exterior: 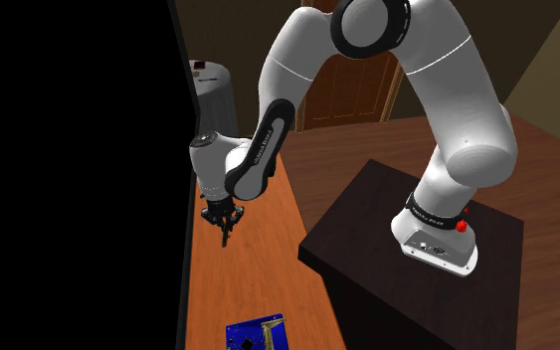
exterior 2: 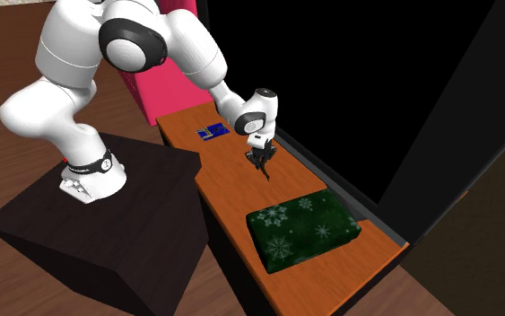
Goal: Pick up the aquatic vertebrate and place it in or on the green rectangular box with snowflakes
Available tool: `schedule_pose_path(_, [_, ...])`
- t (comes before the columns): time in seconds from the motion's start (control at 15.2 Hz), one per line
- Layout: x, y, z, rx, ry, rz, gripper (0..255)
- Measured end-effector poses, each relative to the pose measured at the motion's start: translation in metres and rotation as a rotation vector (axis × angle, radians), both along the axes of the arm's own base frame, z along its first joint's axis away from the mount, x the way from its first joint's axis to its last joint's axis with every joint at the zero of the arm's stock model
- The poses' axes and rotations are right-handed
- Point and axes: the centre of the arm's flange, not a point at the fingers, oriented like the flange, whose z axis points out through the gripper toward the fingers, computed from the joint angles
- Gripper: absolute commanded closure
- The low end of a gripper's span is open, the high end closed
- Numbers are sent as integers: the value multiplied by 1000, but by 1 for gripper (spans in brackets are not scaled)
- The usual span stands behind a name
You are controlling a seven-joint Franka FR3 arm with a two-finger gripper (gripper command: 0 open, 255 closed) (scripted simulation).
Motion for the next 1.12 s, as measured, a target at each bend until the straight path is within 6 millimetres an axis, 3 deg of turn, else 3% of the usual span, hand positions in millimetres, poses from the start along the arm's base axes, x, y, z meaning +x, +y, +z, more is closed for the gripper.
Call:
schedule_pose_path(0.26, [0,0,3,0,0,0,255])
schedule_pose_path(1.12, [-1,0,66,-3,5,-1,255])
